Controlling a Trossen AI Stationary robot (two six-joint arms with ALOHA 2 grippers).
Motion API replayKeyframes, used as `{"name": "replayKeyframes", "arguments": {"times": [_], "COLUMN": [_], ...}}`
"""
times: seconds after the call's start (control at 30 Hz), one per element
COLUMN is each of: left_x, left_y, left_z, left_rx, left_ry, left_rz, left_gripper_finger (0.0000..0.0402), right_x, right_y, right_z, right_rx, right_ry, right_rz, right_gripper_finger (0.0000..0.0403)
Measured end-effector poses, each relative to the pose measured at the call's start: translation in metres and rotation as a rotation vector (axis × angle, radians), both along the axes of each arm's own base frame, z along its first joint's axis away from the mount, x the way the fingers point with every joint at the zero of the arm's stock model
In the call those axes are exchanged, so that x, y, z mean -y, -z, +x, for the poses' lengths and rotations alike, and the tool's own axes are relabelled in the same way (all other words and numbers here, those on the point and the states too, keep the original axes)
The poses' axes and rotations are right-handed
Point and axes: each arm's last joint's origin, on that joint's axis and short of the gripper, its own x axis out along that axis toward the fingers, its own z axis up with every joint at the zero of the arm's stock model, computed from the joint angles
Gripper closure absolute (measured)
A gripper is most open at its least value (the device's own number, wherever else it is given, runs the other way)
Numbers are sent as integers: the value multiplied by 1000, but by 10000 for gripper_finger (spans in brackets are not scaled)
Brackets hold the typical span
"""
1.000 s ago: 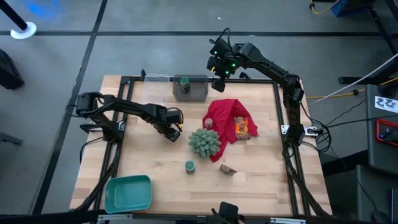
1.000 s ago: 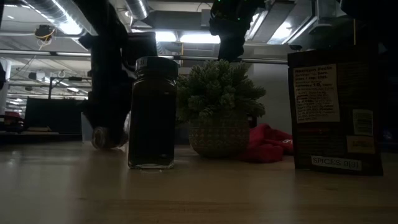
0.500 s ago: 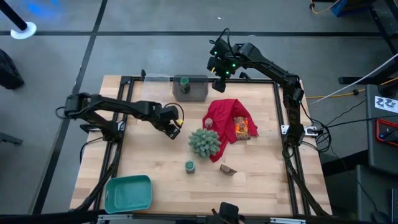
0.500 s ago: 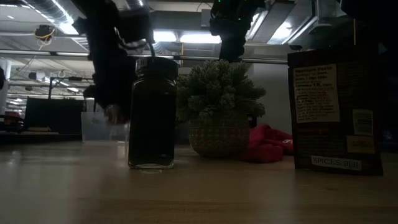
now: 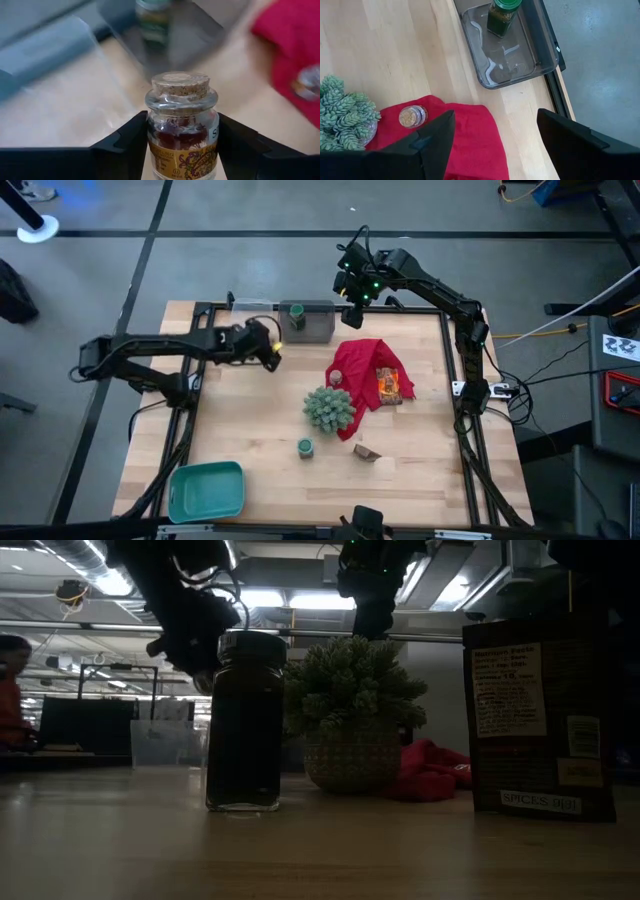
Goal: Sort spices by type
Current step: Put the left brown spice bottle into the transparent bin
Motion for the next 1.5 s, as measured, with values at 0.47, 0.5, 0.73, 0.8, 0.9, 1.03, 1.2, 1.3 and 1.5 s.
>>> {"name": "replayKeyframes", "arguments": {"times": [0.47, 0.5, 0.73, 0.8, 0.9, 1.03, 1.2, 1.3, 1.5], "left_x": [-71, -75, -88, -89, -92, -97, -103, -108, -118], "left_y": [18, 20, 39, 45, 55, 66, 75, 79, 80], "left_z": [-5, -4, 5, 7, 11, 17, 17, 14, 7], "left_rx": [-48, -27, 19, 17, 39, 31, 18, 7, 14], "left_ry": [-327, -350, -444, -461, -502, -509, -552, -574, -615], "left_rz": [147, 147, 107, 91, 71, 67, 75, 70, 72], "left_gripper_finger": [212, 212, 211, 211, 211, 211, 211, 211, 211], "right_x": [0, 0, 0, 0, 1, 2, 2, 2, 2], "right_y": [0, 0, 0, 0, 0, -1, -2, -2, -2], "right_z": [0, 0, 0, 0, 1, 3, 3, 3, 3], "right_rx": [1, 1, 1, 2, 12, 30, 33, 32, 31], "right_ry": [0, 0, -2, -2, -2, -3, -3, -11, -22], "right_rz": [-1, -1, -2, -3, -8, -19, -21, -25, -31], "right_gripper_finger": [123, 123, 123, 123, 123, 123, 123, 123, 123]}}
